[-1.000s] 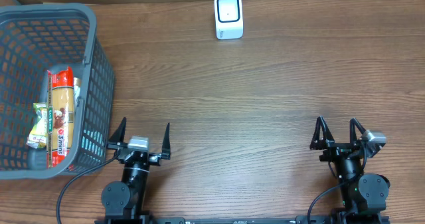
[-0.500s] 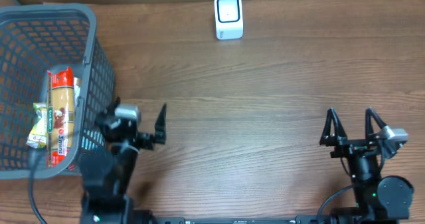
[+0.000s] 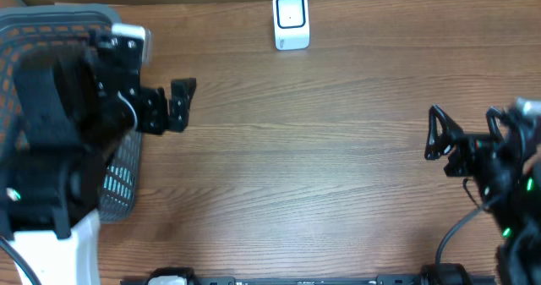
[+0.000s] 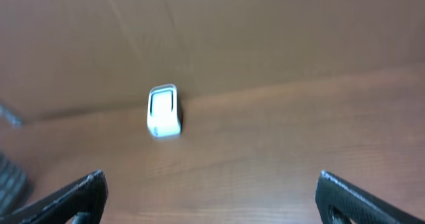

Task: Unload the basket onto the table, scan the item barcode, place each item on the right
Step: 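Raise the left gripper and move it over the basket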

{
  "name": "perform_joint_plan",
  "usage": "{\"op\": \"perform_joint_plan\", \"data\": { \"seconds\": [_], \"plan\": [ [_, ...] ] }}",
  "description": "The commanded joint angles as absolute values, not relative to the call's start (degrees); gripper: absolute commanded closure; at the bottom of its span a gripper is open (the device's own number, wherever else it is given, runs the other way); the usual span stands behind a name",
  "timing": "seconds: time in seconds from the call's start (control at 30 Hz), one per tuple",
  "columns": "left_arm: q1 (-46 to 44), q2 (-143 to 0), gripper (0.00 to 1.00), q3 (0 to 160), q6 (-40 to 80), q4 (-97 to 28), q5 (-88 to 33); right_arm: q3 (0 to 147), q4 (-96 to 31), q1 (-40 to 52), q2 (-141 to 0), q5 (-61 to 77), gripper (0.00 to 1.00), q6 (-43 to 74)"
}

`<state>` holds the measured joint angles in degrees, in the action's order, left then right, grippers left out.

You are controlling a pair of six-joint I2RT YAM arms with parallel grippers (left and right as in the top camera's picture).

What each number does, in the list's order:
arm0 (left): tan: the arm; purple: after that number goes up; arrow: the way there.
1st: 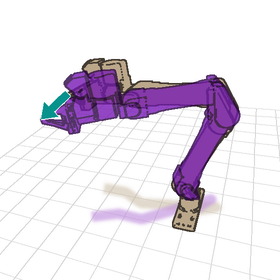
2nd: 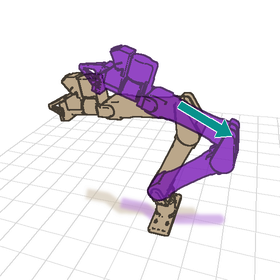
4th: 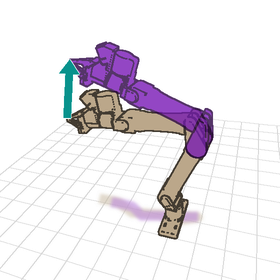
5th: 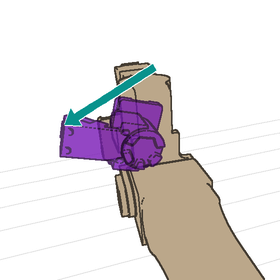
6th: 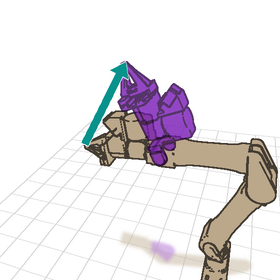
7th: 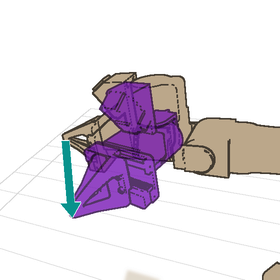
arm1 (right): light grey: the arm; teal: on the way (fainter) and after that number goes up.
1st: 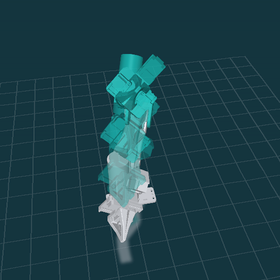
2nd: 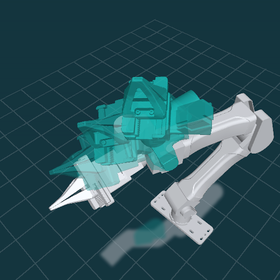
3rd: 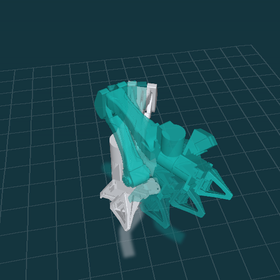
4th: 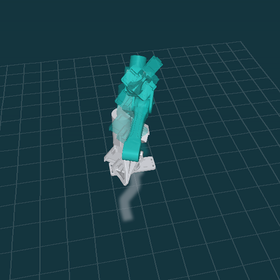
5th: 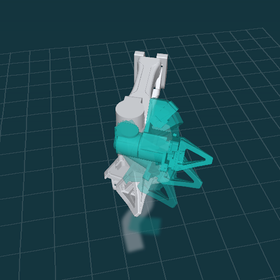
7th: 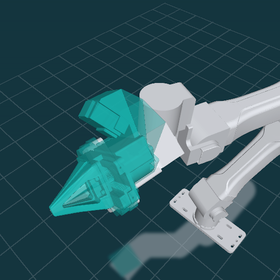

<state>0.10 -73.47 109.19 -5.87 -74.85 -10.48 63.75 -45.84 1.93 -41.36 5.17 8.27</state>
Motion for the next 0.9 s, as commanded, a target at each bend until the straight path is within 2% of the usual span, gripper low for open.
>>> {"op": "perform_joint_plan", "data": {
  "seconds": [0.0,0.13,0.27,0.37,0.53,0.6,0.67,0.87],
  "plan": [
    [0.1,-81.3,0.00,123.7,-7.3,-83.3,-10.2,77.9,-55.7,2.2,-52.8,7.9,0.00,4.5],
    [0.1,-85.2,0.00,127.3,-6.7,-86.4,-9.8,91.3,-68.2,2.2,-64.7,7.8,0.00,4.4],
    [0.1,-87.8,0.00,126.8,-7.1,-86.6,-7.9,96.1,-72.5,2.2,-72.0,11.7,0.00,4.7],
    [1.8,-88.4,0.02,126.8,2.3,-87.1,-1.1,96.1,-73.5,2.2,-75.4,17.0,0.00,4.6],
    [12.0,-88.0,0.00,128.1,8.9,-86.9,-2.6,96.1,-75.9,2.2,-78.3,18.1,0.00,4.4],
    [20.6,-88.3,0.00,128.0,9.9,-86.6,-2.8,96.1,-76.5,2.2,-78.6,18.1,0.00,4.4],
    [25.2,-89.1,0.01,127.6,9.8,-86.3,-2.3,96.1,-76.7,2.2,-78.6,18.1,0.00,4.4],
    [33.7,-94.4,0.00,124.7,9.9,-87.3,-0.6,96.1,-76.9,2.2,-78.6,18.1,0.00,4.4]
  ]
}}
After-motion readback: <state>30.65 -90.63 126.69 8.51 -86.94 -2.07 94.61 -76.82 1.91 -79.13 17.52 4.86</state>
